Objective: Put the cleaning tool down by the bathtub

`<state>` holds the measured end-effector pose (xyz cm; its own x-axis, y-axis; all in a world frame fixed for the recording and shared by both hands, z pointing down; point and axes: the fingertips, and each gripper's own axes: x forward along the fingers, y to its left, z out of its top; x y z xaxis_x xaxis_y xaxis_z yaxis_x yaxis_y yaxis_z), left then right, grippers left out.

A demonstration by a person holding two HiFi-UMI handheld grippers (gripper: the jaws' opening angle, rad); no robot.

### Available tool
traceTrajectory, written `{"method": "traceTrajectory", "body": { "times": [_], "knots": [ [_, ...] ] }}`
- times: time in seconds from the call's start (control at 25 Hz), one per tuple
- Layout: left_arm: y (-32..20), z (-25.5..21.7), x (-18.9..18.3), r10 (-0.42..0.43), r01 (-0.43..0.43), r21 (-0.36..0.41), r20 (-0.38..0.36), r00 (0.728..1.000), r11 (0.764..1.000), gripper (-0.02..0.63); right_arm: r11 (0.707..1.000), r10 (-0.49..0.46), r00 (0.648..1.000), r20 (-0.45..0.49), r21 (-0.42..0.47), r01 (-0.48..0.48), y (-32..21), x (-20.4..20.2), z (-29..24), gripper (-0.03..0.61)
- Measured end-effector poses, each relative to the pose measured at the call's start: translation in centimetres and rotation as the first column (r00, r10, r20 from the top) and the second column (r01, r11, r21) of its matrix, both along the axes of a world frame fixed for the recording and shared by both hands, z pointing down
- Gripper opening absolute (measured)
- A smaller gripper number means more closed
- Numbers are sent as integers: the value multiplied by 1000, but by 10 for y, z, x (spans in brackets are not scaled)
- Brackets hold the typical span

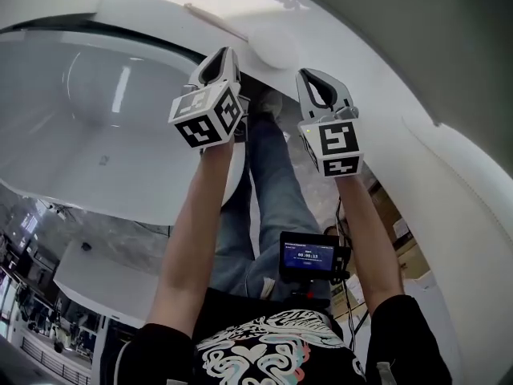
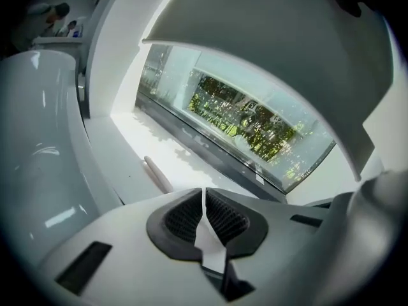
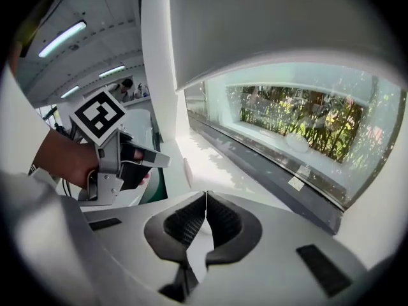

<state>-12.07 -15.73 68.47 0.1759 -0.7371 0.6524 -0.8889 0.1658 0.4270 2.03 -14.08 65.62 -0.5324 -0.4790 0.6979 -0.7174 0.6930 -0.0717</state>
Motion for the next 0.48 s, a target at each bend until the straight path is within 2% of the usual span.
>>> {"method": "traceTrajectory", "body": {
  "times": [0.16, 0.24, 0.48],
  "knots": [
    [7, -24, -1, 46, -46, 32, 9, 999, 998, 23, 1000, 14, 1000, -5, 8, -14, 7, 1, -19, 28],
    [4, -39, 0, 84, -86, 58, 39, 996, 995, 18, 1000, 18, 1000, -9, 22, -17, 5, 2, -31, 28],
    [9, -88, 3, 213, -227, 118, 118, 970, 967, 17, 998, 26, 1000, -5, 49, -26, 7, -5, -72, 28]
  ]
}}
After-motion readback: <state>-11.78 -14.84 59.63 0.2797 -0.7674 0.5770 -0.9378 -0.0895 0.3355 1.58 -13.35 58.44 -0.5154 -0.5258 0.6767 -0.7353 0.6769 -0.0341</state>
